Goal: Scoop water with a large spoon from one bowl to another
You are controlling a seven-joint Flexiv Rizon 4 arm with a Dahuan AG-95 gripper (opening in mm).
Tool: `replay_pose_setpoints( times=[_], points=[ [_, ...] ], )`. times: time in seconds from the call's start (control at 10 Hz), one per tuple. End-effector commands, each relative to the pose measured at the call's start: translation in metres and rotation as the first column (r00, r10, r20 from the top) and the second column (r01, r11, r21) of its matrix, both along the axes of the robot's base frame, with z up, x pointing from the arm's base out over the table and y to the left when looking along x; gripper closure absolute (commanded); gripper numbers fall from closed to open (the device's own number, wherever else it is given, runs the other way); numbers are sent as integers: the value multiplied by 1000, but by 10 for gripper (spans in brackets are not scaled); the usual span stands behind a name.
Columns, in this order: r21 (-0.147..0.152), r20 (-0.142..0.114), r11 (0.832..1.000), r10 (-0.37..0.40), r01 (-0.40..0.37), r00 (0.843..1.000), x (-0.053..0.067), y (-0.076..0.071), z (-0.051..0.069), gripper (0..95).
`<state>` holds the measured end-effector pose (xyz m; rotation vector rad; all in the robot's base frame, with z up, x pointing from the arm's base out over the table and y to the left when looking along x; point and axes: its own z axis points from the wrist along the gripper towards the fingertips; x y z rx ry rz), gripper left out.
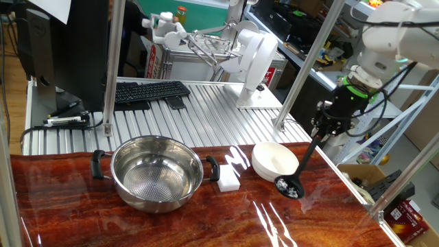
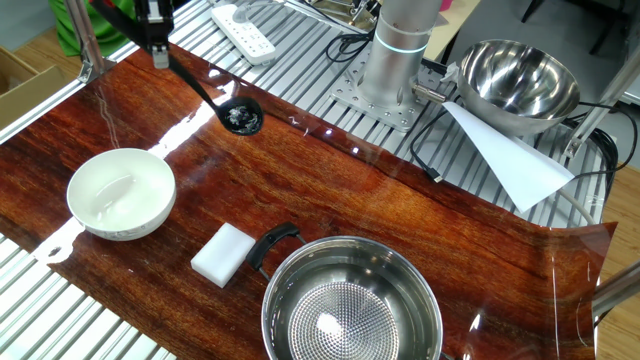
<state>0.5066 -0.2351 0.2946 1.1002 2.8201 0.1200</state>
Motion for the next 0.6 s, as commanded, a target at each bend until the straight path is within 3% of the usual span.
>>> replay_pose_setpoints(
  times=[0.1,0.5,0.6],
  points=[
    [-21,-3,999,29,-29,1000,3,-1,0,950],
    [-42,-26,996,72,-73,997,3,-1,0,950],
    [-34,-26,996,77,-78,997,3,-1,0,950]
  ],
)
